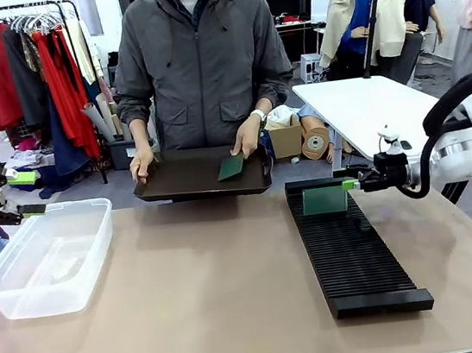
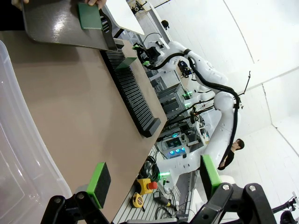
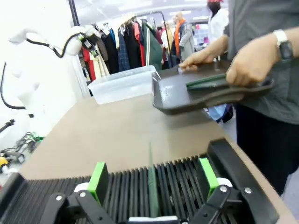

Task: Sort PCBs into racks and boxes based on the side picked up.
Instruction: Pick up the Blank PCB handed by the Human.

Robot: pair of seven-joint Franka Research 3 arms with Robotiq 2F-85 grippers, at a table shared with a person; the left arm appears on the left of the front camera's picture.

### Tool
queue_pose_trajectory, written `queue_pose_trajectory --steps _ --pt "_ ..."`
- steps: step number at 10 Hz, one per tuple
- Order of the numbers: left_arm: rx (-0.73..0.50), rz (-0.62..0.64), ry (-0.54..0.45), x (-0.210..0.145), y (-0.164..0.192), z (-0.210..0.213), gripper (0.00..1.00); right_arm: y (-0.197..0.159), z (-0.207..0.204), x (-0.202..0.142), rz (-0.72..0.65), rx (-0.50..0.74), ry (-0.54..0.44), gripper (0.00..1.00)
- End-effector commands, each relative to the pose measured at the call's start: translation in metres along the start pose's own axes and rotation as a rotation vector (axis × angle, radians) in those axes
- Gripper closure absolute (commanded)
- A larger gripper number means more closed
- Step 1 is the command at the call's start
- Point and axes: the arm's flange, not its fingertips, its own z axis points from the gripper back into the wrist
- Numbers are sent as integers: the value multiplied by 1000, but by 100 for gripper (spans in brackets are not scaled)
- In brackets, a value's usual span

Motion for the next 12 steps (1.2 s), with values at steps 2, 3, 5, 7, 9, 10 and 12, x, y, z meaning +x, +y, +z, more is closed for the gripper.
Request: queue_pose_trajectory --steps 2,3,5,7,9,10,12 --pt "-7 9 -1 1 -3 1 0 58 3 48 -88 59 -32 0" --pt "-7 9 -1 1 -3 1 0 74 5 64 -105 73 -25 0" --pt "-7 9 -1 1 -3 1 0 103 10 82 -200 63 17 0" --pt "-7 9 -1 1 -3 1 0 128 12 91 -390 53 63 0" --pt "-7 9 -1 1 -3 1 0 159 10 99 -647 38 80 0" --pt "-7 9 -1 1 -3 1 0 170 8 103 -763 20 74 0" --pt "-7 9 -1 1 -3 1 0 183 5 111 -954 -34 119 0"
